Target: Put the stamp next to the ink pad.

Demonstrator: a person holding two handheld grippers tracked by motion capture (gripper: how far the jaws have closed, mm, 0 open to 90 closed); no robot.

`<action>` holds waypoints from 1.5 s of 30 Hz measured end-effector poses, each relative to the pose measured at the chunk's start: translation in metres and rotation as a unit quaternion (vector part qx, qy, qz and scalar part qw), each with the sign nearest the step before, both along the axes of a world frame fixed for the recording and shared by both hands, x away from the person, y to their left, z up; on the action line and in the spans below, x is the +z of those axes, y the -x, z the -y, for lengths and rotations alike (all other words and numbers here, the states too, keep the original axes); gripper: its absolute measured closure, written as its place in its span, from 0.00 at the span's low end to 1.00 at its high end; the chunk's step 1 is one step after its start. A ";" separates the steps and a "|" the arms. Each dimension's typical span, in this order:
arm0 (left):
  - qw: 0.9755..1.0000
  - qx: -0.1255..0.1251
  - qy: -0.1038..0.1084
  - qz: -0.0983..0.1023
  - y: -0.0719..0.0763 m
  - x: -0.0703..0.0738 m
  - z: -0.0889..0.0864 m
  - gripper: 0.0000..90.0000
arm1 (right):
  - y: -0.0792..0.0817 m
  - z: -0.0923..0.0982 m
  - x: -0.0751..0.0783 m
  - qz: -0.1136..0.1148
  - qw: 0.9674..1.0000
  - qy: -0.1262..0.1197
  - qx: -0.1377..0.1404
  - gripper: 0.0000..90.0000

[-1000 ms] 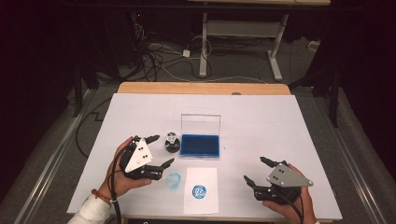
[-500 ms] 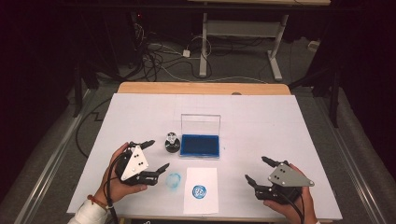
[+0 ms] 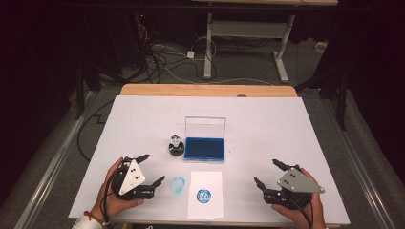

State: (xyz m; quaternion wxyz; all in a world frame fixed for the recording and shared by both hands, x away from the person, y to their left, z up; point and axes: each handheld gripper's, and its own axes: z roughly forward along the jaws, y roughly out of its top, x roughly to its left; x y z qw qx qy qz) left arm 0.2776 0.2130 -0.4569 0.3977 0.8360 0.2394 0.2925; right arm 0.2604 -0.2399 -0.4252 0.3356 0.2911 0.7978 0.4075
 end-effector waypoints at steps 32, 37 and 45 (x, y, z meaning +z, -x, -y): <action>0.999 0.017 -0.004 -0.030 0.011 -0.010 -0.018 0.18 | 0.002 -0.002 0.001 0.001 1.000 -0.004 0.000 0.25; 0.999 0.014 -0.009 -0.035 0.009 -0.010 -0.018 0.18 | 0.001 0.000 0.001 -0.001 1.000 -0.006 -0.002 0.25; 0.999 0.034 0.006 -0.034 0.002 -0.011 -0.023 0.18 | -0.001 0.002 -0.001 -0.006 1.000 -0.008 -0.004 0.25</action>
